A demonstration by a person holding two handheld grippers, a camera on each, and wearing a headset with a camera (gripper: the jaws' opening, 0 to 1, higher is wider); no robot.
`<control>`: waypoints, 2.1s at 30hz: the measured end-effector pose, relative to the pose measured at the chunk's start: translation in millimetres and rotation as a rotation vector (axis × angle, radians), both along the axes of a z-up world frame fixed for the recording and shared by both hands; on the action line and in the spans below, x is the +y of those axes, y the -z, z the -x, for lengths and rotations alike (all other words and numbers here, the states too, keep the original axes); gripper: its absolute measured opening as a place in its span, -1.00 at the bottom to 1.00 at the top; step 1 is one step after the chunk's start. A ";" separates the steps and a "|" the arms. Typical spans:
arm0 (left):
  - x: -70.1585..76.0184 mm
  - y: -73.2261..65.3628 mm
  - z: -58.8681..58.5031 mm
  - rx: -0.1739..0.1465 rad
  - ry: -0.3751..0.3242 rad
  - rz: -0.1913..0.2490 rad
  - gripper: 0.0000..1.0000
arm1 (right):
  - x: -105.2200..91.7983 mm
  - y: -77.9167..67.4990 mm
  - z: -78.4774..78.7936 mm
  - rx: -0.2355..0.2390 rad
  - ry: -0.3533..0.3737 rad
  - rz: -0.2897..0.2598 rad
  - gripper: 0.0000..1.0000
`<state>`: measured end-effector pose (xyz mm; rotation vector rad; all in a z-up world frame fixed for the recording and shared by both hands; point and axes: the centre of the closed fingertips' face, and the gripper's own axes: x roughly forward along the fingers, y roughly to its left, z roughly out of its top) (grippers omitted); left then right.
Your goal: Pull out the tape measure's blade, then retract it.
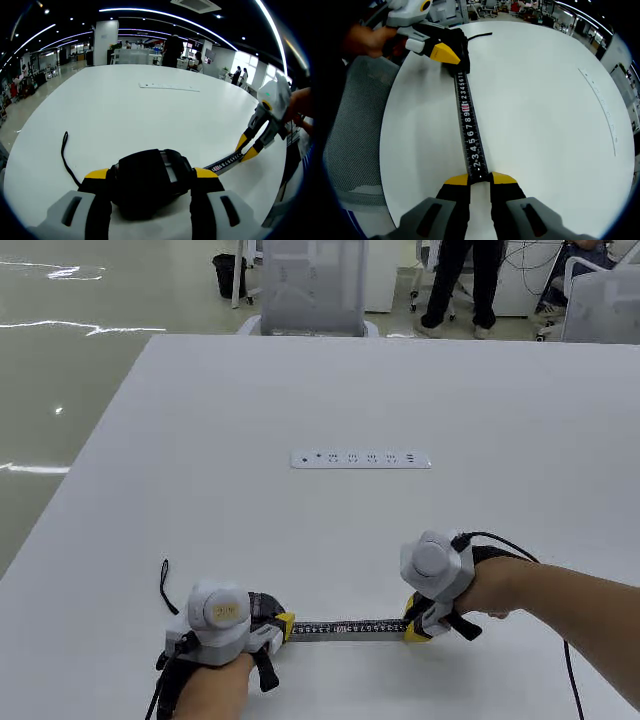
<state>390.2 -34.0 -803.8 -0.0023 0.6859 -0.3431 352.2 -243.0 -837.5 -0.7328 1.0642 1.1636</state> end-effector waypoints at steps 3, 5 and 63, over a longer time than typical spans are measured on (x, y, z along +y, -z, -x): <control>0.0 -0.1 0.3 0.000 0.001 0.001 0.20 | 0.8 0.7 -0.6 -0.002 0.001 -0.004 -0.71; 0.0 -0.1 0.2 0.000 0.000 0.001 0.20 | 1.6 0.9 -0.9 -0.003 0.002 -0.006 -0.71; -0.3 0.7 -0.2 0.004 0.003 0.018 0.20 | 32.4 1.3 -4.8 -0.015 -0.019 -0.029 -0.71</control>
